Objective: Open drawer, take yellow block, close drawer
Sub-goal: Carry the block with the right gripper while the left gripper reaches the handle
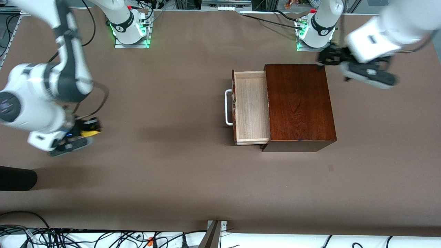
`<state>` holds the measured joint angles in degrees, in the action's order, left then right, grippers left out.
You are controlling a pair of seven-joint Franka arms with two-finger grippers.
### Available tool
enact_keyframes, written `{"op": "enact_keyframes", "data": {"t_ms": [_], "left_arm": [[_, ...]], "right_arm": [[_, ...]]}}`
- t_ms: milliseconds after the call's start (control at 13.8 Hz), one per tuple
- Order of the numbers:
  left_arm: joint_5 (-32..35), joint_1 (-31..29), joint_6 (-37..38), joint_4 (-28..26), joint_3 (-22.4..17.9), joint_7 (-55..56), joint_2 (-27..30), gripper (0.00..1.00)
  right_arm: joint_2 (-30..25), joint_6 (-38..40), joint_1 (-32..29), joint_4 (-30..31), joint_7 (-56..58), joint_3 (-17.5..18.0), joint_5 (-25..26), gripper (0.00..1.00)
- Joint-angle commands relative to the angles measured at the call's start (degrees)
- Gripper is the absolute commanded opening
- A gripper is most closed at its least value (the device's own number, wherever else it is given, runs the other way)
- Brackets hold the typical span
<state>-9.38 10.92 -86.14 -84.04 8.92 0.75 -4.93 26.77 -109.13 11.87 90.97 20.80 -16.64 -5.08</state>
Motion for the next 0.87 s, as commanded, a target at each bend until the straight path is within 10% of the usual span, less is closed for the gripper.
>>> {"op": "enact_keyframes", "data": {"t_ms": [0,507,579,724,797], "left_arm": [[0.15,6.63,-6.11,2.91,1.79,-2.41,-5.08,1.00],[12.16,26.77,-18.09,3.62,1.97,-33.59,-19.93,1.00],[14.80,27.39,-19.57,3.62,1.97,-37.10,-21.77,1.00],[16.84,28.19,-23.44,3.44,2.06,-42.57,-25.64,1.00],[18.24,28.37,-25.11,3.53,1.98,-43.37,-27.40,1.00]], "right_arm": [[4.06,-5.80,-4.83,2.00,-1.72,0.99,-8.57,0.07],[6.19,-19.79,-4.05,14.13,-5.16,0.91,-12.94,0.16],[6.27,-20.94,-4.14,15.36,-3.94,0.82,-12.24,0.29],[6.27,-20.95,-4.31,15.47,-3.05,0.82,-11.44,1.00],[5.75,-20.17,-4.05,15.38,-2.96,0.73,-11.01,1.00]]}}
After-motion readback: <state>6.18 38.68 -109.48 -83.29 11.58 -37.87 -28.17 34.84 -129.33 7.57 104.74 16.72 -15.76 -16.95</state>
